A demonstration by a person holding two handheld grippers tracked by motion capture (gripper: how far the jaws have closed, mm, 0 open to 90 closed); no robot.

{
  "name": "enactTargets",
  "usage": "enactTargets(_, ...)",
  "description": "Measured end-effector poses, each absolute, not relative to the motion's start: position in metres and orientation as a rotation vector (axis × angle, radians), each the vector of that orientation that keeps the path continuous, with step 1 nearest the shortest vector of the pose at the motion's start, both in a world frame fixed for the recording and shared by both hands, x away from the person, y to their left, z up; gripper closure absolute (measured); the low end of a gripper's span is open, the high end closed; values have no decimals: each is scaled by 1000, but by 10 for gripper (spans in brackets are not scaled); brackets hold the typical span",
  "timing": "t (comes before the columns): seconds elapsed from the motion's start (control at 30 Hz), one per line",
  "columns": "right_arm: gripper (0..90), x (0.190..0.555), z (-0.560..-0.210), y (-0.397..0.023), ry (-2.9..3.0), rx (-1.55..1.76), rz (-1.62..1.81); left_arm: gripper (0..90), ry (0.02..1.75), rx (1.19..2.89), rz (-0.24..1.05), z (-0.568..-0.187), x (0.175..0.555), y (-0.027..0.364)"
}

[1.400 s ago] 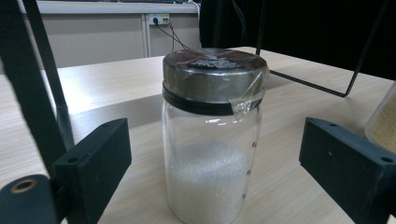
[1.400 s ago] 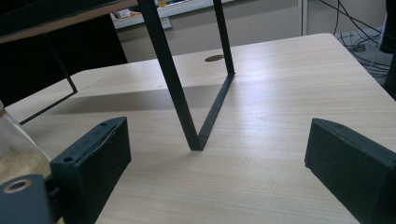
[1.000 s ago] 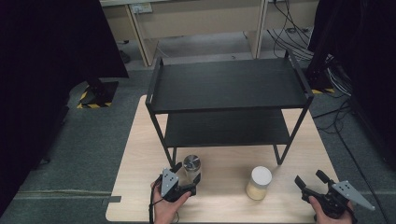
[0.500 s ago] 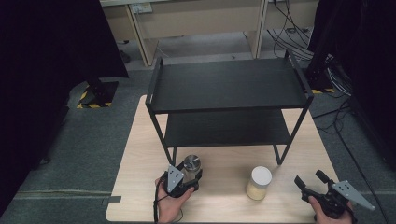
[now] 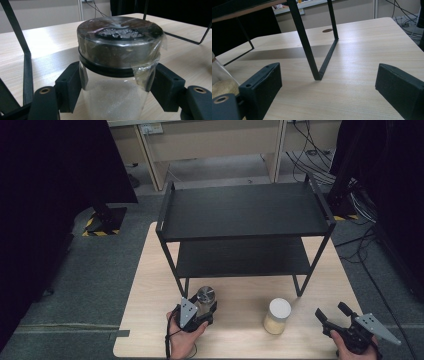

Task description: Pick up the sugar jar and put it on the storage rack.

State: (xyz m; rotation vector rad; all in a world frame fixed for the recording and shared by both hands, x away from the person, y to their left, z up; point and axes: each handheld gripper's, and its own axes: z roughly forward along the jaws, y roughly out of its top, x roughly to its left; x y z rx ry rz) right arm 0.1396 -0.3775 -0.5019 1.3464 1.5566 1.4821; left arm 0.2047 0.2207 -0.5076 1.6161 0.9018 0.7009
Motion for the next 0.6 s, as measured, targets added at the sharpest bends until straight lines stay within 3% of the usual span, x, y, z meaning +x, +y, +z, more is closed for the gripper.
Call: enactTargets(0.6, 72, 139, -502, -378, 1552, 1350, 1489, 310, 803, 1456, 759, -479, 170, 234)
